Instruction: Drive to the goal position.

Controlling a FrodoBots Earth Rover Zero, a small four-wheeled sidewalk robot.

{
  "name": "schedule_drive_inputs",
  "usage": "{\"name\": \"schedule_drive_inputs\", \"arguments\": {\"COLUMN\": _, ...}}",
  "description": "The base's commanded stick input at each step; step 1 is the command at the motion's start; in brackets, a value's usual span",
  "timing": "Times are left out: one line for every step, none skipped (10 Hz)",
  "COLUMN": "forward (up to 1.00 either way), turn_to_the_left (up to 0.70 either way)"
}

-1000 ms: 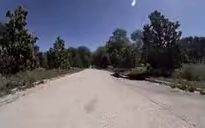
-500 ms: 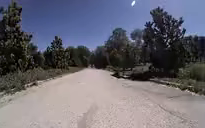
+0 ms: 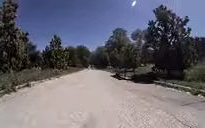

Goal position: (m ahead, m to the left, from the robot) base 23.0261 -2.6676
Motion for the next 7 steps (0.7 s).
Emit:
{"name": "schedule_drive_inputs", "arguments": {"forward": 0.70, "turn_to_the_left": 0.01}}
{"name": "schedule_drive_inputs", "arguments": {"forward": 0.70, "turn_to_the_left": 0.01}}
{"name": "schedule_drive_inputs", "arguments": {"forward": 0.70, "turn_to_the_left": 0.01}}
{"name": "schedule_drive_inputs", "arguments": {"forward": 0.70, "turn_to_the_left": 0.01}}
{"name": "schedule_drive_inputs", "arguments": {"forward": 0.70, "turn_to_the_left": 0.01}}
{"name": "schedule_drive_inputs", "arguments": {"forward": 0.70, "turn_to_the_left": 0.01}}
{"name": "schedule_drive_inputs", "arguments": {"forward": 0.70, "turn_to_the_left": 0.01}}
